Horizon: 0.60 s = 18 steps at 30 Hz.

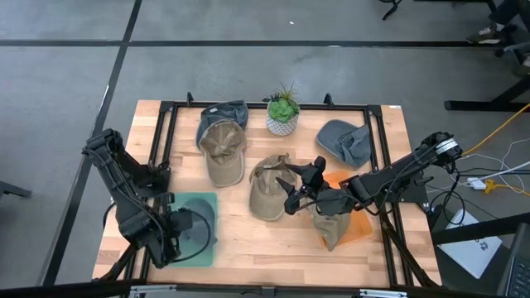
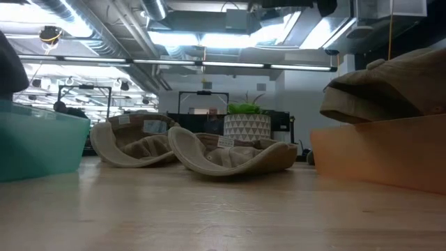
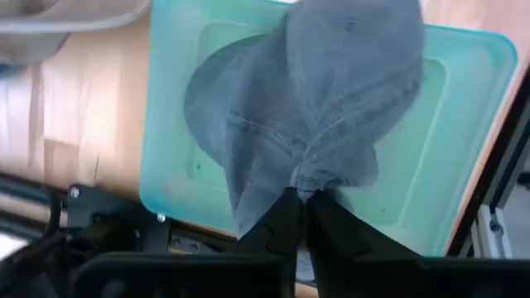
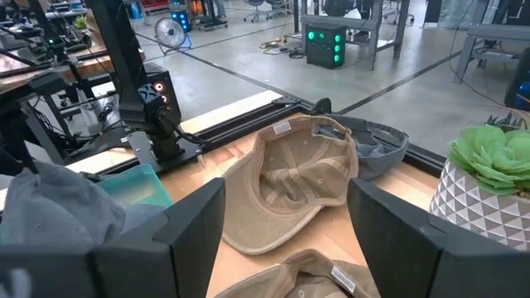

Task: Pick & Place hat
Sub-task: Put the bottom center blue cap into the green bin

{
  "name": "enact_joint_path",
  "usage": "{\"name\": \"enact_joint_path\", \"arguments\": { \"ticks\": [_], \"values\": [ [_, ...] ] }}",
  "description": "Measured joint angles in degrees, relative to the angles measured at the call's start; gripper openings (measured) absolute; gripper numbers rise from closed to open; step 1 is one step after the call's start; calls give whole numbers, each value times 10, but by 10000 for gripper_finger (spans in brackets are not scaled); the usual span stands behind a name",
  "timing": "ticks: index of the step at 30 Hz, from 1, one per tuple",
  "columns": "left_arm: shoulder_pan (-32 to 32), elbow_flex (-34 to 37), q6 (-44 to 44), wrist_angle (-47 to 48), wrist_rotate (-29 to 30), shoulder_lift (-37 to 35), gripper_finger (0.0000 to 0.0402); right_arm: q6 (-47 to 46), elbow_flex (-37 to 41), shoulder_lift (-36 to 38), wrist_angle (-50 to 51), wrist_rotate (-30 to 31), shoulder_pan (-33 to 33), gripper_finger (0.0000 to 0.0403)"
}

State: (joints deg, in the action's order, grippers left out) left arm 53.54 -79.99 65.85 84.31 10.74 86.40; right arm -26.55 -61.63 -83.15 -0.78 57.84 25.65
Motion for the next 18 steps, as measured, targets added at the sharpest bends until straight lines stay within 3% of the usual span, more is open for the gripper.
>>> {"name": "enact_joint_path", "arguments": {
  "ticks": [5, 11, 18],
  "values": [
    [0, 0, -24, -16, -12, 1, 88, -4, 0, 0, 7, 0, 0, 251],
    [0, 0, -75, -63, -69, 1, 167, -5, 0, 0, 14, 0, 0, 251],
    [-1, -20, -96, -81, -90, -11, 214, -35, 0, 0, 42, -1, 0, 251]
  ]
}}
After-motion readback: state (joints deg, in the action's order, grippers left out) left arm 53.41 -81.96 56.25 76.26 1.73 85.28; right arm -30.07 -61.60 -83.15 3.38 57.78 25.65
